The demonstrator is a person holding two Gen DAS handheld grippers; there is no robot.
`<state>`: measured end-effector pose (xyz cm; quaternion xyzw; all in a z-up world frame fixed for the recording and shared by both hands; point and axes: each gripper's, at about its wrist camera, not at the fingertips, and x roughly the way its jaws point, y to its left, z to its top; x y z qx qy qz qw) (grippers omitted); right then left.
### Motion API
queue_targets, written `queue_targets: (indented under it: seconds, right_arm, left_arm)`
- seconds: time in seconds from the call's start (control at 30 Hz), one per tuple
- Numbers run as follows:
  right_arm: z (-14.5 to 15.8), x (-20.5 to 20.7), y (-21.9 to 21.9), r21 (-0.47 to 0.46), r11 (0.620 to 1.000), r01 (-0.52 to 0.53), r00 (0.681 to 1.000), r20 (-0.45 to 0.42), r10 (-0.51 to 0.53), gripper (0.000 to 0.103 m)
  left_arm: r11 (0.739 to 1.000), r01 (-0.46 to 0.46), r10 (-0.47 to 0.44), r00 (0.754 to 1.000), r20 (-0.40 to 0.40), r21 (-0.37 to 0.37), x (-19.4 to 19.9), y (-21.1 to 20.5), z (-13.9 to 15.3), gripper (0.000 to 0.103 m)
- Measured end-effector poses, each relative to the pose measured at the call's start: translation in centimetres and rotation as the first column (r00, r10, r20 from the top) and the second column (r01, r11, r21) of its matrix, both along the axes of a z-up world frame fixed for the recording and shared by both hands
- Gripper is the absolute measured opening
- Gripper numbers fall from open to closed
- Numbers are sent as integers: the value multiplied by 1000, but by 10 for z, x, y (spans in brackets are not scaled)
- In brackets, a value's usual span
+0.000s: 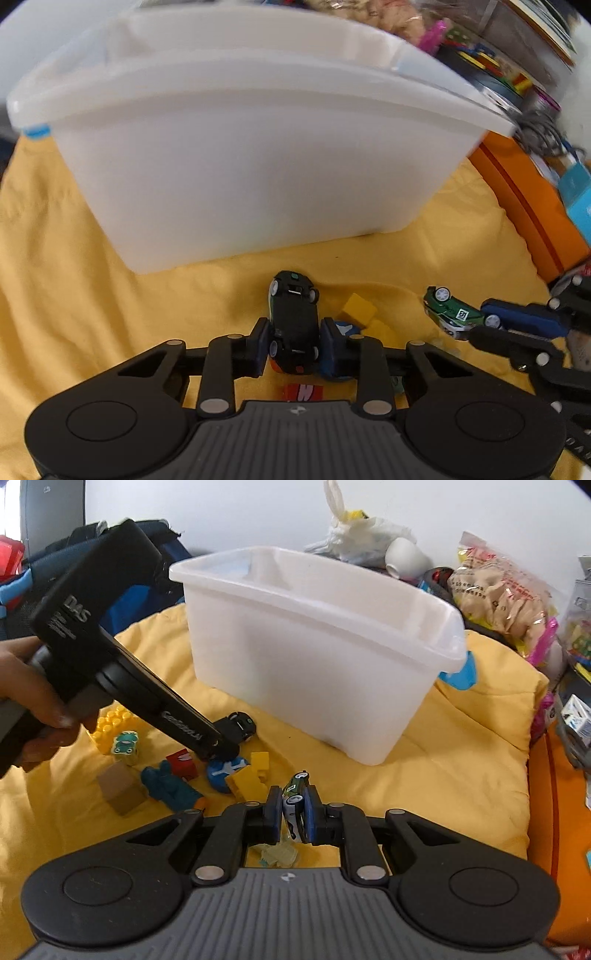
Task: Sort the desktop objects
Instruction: 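Grasp the black car with the left tool while the right tool grasps a small green car, then lower the black car with the left tool while the right tool sets down its car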
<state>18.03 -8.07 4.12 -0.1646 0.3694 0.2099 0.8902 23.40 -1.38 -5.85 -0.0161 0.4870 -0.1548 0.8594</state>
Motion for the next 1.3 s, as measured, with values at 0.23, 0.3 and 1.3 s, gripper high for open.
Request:
queue_targets:
  seconds: [0.23, 0.3, 1.3]
  right_arm:
    - [24, -44, -11, 134, 991, 2, 1000, -9, -1, 14]
    - [26, -55, -15, 200, 980, 4, 999, -47, 5, 14]
    - [-17, -125, -23, 156, 987, 36, 976, -219, -1, 26]
  left_arm:
    - [978, 86, -119, 979, 168, 189, -91, -16, 56, 32]
    - [960, 80, -126, 979, 160, 267, -123, -16, 54, 33]
    - [975, 33, -71, 984, 166, 221, -248, -59, 33, 46]
